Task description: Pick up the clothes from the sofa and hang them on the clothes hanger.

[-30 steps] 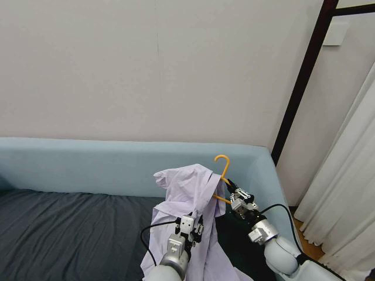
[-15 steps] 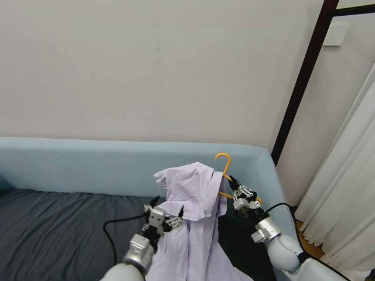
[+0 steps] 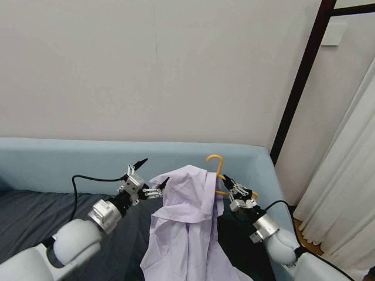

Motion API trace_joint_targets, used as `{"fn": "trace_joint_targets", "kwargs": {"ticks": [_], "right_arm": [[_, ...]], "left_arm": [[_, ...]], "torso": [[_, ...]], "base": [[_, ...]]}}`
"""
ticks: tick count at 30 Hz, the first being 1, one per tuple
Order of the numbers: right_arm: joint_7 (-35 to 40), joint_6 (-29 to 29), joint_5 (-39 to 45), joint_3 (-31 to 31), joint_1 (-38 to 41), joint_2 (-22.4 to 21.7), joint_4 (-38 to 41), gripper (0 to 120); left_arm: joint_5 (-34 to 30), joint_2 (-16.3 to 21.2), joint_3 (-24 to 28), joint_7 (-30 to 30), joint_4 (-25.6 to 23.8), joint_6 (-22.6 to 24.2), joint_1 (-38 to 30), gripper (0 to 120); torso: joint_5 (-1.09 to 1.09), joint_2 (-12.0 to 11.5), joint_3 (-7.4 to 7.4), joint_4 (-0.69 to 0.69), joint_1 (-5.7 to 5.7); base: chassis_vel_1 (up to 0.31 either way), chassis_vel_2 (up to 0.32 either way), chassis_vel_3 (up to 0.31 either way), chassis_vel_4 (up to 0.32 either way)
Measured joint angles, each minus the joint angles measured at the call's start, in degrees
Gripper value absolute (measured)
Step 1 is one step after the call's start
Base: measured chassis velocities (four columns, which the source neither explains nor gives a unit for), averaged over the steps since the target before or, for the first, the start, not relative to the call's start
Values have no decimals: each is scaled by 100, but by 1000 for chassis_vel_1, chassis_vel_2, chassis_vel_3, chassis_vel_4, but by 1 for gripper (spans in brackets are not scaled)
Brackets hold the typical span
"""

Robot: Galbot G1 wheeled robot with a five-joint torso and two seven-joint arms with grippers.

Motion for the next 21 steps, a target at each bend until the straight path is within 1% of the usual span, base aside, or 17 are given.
{"fn": "trace_joint_targets", "kwargs": {"ticks": [1,2,3,4,5,6,8,9,11,13,15,16,18,19,20,21], "right_arm": [[0,19,-26,-69,75,44,-23,5],[0,28,-42,-100,107,67,-38,5],[0,28,-42,-100,107,67,-38,5],[0,32,-51,-111,124,83,-51,5],[1,33,-53,-112,132,85,-60,5],[2,40,-60,-110,135,83,-73,5],[6,57,-75,-91,130,68,-78,5],[6,57,-75,-91,130,68,-78,5],[9,81,-113,-52,112,48,-68,5],[12,115,-176,-5,95,48,-57,5],[19,174,-290,70,62,54,-45,5],[19,174,-290,70,62,54,-45,5],[28,201,-341,118,35,47,-30,5],[31,205,-346,134,26,39,-29,5],[33,207,-352,172,9,28,-29,5],[33,207,-352,172,9,28,-29,5]], "left_arm": [[-81,77,61,241,110,-103,-183,100],[-159,134,190,467,212,-174,-398,100],[-159,134,190,467,212,-174,-398,100],[-244,178,423,703,346,-253,-713,100],[-315,199,676,883,487,-348,-1041,100],[-367,200,981,1018,665,-423,-1398,100],[-523,150,1721,1242,977,-527,-2181,100],[-523,150,1721,1242,977,-527,-2181,100],[-762,10,2369,1531,1285,-606,-3002,100],[-911,-148,2838,1835,1575,-685,-3621,100],[-1124,-436,3431,2198,1970,-798,-4298,100],[-1124,-436,3431,2198,1970,-798,-4298,100],[-1412,-691,4084,2574,2276,-863,-4887,100],[-1513,-788,4312,2789,2389,-889,-5095,100],[-1598,-892,4498,3107,2531,-913,-5310,100],[-1598,-892,4498,3107,2531,-913,-5310,100]], "torso": [[2,0,0,0,0],[0,0,0,-3,0],[0,0,0,-3,0],[-1,0,0,-5,0],[2,0,0,-9,0],[1,0,0,-9,0],[-1,-1,1,-9,0],[-1,-1,1,-9,0],[2,0,0,-9,0],[3,0,0,-9,0],[2,0,0,-9,1],[2,0,0,-9,1],[4,0,0,-9,0],[3,-1,1,-9,0],[1,-1,1,-9,1],[1,-1,1,-9,1]], "base": [[0,0,0,0],[0,0,0,0],[0,0,0,0],[0,0,0,0],[0,0,0,0],[0,0,0,0],[0,0,0,0],[0,0,0,0],[0,0,0,0],[0,0,0,0],[0,0,0,0],[0,0,0,0],[0,0,0,0],[0,0,0,0],[0,0,0,0],[0,0,0,0]]}}
